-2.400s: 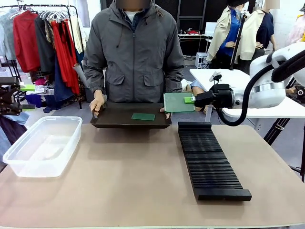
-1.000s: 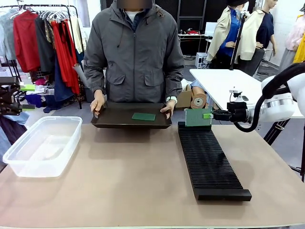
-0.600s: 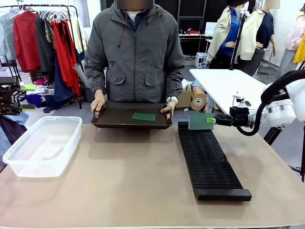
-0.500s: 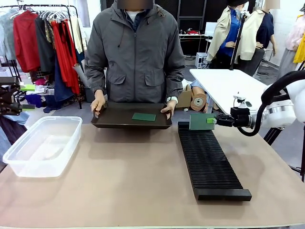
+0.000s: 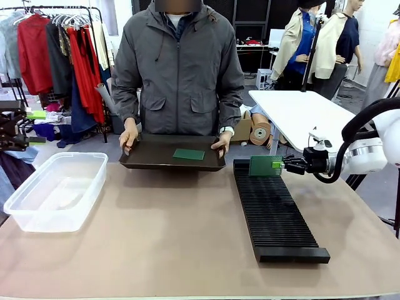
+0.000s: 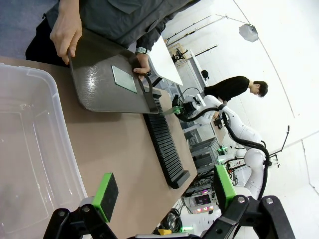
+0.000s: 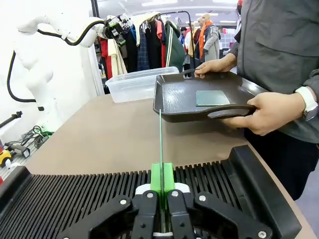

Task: Sort PCBs into racks and boxes based on the side picked up.
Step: If the short side of the Blank PCB is picked up, insert it into the PCB Rack ; if the long side is picked up, place it in the Organizing box.

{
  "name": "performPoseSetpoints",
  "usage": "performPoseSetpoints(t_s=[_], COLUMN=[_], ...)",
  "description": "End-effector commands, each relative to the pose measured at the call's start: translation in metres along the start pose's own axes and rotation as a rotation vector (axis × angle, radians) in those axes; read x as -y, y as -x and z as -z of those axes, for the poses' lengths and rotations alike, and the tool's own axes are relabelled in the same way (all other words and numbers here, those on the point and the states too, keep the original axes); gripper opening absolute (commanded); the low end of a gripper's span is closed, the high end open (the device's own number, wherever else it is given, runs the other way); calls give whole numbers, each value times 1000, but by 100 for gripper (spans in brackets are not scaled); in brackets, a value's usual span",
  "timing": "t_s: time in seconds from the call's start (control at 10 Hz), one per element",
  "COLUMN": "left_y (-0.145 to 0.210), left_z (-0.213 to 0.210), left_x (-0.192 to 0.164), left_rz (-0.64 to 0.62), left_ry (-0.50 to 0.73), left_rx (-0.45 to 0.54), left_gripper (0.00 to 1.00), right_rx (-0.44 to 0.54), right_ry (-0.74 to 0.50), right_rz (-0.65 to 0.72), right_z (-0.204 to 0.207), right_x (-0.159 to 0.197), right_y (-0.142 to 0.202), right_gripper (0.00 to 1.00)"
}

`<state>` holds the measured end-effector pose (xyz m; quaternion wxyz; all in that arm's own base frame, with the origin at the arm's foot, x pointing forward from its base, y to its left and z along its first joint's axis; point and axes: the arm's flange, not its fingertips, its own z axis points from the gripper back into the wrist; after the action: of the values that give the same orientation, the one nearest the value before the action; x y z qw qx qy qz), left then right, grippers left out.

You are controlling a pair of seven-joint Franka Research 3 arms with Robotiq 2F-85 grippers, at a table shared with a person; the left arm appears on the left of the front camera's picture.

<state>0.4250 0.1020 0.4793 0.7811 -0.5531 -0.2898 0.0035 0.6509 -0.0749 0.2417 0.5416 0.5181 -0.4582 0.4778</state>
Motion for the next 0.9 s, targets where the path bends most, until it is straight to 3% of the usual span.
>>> performPoseSetpoints(t_s=[0.0,0.5,0.8], left_y=[-1,-1,-1], left_z=[-1,-1,-1], left_x=[2,2,2], left_rz=[-3,-3,-3], left_ry=[-1,-1,-1], left_rx=[-7,-7,-7], left_gripper=[100,100,100], right_rx=[6,-11,2], right_ry=[30,67,37], right_rz=[-24,35,44], right_z=[-1,-7,-4], right_x=[6,14,4], right_y=[7,40,38], right_gripper=[0,0,0])
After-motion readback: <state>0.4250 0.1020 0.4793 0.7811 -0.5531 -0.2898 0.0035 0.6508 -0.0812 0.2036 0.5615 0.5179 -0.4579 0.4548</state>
